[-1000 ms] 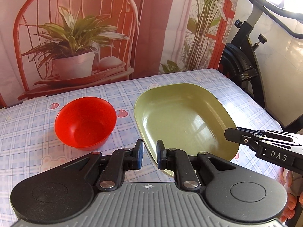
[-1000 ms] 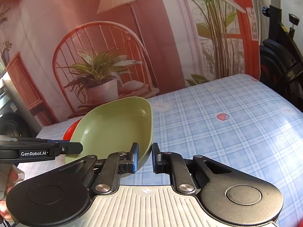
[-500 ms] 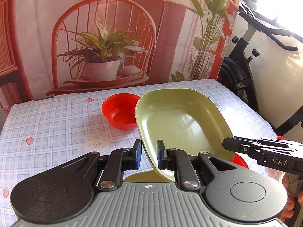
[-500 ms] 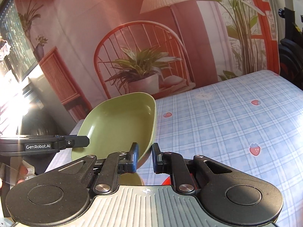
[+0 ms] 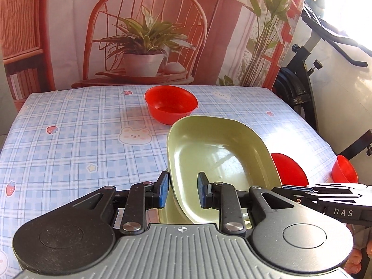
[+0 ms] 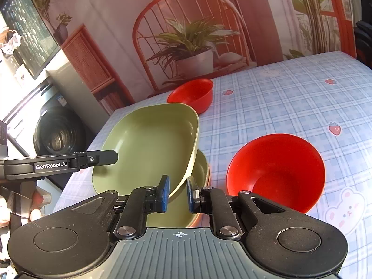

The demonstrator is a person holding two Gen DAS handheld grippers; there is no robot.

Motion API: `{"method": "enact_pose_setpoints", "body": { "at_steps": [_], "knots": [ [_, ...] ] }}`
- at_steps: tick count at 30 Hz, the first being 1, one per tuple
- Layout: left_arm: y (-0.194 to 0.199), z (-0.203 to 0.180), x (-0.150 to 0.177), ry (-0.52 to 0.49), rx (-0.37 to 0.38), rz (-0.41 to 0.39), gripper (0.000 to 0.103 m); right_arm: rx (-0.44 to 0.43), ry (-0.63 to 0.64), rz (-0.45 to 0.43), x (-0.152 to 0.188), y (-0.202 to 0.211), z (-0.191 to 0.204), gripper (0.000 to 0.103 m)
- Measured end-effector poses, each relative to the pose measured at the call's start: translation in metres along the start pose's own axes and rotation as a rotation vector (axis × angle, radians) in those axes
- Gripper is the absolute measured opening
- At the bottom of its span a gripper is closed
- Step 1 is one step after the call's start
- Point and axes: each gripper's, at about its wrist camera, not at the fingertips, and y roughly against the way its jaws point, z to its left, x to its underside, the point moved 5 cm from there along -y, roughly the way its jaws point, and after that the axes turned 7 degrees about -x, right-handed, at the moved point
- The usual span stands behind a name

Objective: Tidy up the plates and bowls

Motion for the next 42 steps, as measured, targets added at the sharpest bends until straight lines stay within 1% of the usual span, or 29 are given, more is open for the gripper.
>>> {"method": "enact_pose_setpoints", "body": {
  "at_steps": [5,10,13,17,23,30,42],
  "knots": [
    [-0.004,0.002,0.014,0.042,-0.039,0.017,0.026,0.017,0.008,0.040,0.012,-0.008,0.002,0.015],
    [-0.006,0.008,0.022,0.070,-0.048,0.035,0.026,0.013,0.006,0.056,0.015,-0.010,0.002,0.015],
    [-0.007,0.007,0.024,0.068,-0.059,0.036,0.026,0.022,0.009,0.068,0.017,-0.012,0.002,0.016],
    [-0.009,0.002,0.025,0.042,-0.079,0.032,0.026,0.028,0.000,0.080,0.020,-0.015,-0.002,0.016],
    [-0.013,0.004,0.029,0.051,-0.083,0.045,0.026,0.033,0.004,0.085,0.022,-0.017,-0.002,0.016],
    [-0.015,0.002,0.030,0.039,-0.095,0.052,0.026,0.034,0.001,0.093,0.022,-0.019,-0.004,0.016],
    [-0.019,0.004,0.033,0.058,-0.095,0.069,0.026,0.034,0.005,0.093,0.023,-0.020,-0.004,0.017]
  ]
}}
